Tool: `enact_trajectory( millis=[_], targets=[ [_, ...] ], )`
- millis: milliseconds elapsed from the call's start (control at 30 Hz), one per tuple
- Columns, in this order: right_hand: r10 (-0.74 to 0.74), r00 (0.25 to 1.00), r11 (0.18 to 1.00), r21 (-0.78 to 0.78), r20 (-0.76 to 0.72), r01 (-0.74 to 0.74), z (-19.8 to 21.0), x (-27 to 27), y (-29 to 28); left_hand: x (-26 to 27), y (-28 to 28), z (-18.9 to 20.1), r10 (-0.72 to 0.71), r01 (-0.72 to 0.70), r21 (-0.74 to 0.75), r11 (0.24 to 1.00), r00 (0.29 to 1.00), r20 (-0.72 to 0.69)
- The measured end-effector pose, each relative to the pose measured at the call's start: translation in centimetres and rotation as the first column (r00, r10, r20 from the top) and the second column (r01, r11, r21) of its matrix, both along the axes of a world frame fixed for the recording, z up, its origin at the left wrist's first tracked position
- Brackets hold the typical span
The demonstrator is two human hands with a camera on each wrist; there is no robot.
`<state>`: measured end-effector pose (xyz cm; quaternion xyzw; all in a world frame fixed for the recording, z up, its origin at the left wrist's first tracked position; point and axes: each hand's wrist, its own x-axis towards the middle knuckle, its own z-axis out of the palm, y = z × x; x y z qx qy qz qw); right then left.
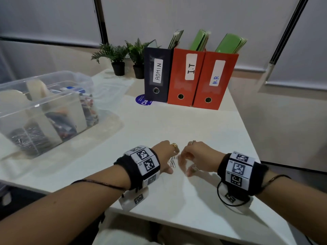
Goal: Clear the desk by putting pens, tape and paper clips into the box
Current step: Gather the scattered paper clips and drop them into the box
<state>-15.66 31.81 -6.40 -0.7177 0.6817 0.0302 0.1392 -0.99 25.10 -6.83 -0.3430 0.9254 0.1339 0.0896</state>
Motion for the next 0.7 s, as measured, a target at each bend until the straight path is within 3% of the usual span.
enact_trajectory(
  millis=[300,533,700],
  targets=[
    [0.053,0.994,0.992,-0.116,0.097,-0.042,-0.3,0.2,-1.1,-0.3,-1.3,1.2,0.052,-0.052,0.002,0.999,0.992,-0.114],
    [0.167,0.981,0.979,-0.136,0.101,-0.152,-0.4,0.7,-1.4,-0.9,-1.6,0.9,-0.016,0.011,-0.084,0.996,0.998,-0.065],
    [0.119,0.992,0.990,-0.080,0.036,-0.116,-1.0,0.4,-1.7,-1.1,-1.8,0.6,-0.056,0.056,-0.029,0.998,0.998,0.009]
  ],
)
